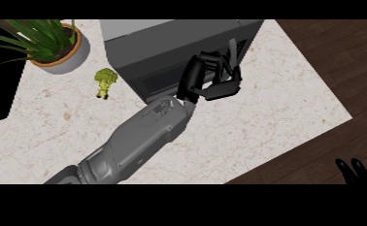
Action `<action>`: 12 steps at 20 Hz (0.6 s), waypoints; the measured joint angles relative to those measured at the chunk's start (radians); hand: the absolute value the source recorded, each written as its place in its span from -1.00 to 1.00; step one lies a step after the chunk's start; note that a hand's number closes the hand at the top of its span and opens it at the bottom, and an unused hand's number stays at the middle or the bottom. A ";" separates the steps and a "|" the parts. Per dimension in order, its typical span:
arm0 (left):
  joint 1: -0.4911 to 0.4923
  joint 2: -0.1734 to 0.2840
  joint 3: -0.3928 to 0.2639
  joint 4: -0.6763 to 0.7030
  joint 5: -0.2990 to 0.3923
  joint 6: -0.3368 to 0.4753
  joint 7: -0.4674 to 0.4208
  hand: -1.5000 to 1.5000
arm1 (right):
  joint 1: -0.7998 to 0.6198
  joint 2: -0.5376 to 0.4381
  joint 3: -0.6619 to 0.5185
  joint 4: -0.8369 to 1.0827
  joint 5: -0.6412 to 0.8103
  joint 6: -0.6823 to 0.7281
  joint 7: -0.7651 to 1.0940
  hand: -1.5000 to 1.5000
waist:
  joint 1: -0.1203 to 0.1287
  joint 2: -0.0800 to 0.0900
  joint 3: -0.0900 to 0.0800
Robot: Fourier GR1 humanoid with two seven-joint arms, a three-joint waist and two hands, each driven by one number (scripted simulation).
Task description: Pick up the milk, place it into the microwave and close the microwave
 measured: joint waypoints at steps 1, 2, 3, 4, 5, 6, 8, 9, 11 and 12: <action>-0.002 0.000 -0.001 0.004 0.005 0.001 -0.006 1.00 | 0.002 -0.004 -0.002 -0.004 -0.004 0.002 0.002 -1.00 | -0.001 0.000 0.000; -0.003 0.000 -0.002 0.007 0.008 0.003 -0.012 1.00 | 0.004 -0.007 -0.004 -0.009 -0.009 0.003 0.004 -1.00 | -0.003 0.000 0.000; -0.004 0.000 -0.003 0.009 0.012 0.003 -0.018 1.00 | 0.007 -0.007 -0.001 -0.014 -0.016 0.006 0.007 -1.00 | -0.003 0.001 0.000; -0.005 0.000 -0.005 0.011 0.016 0.003 -0.024 1.00 | 0.010 -0.008 0.000 -0.018 -0.025 0.008 0.009 -1.00 | -0.004 0.001 0.001; -0.005 0.000 -0.005 0.013 0.020 0.004 -0.030 1.00 | 0.014 -0.010 0.001 -0.022 -0.032 0.011 0.010 -1.00 | -0.005 0.001 0.001; -0.006 0.000 -0.007 0.015 0.023 0.004 -0.036 1.00 | 0.016 -0.012 0.002 -0.027 -0.038 0.014 0.012 -1.00 | -0.007 0.001 0.001; -0.008 0.000 -0.009 0.020 0.032 0.004 -0.045 1.00 | 0.025 -0.017 0.003 -0.032 -0.051 0.019 0.019 -1.00 | -0.009 0.002 0.001; -0.009 0.000 -0.010 0.022 0.037 0.003 -0.049 1.00 | 0.029 -0.020 0.004 -0.036 -0.057 0.022 0.022 -1.00 | -0.010 0.002 0.002; -0.011 0.000 -0.013 0.025 0.043 0.005 -0.057 1.00 | 0.034 -0.026 0.004 -0.045 -0.066 0.025 0.028 -1.00 | -0.011 0.002 0.002; -0.012 0.000 -0.014 0.027 0.047 0.007 -0.061 1.00 | 0.038 -0.030 0.002 -0.047 -0.070 0.027 0.031 -1.00 | -0.013 0.002 0.002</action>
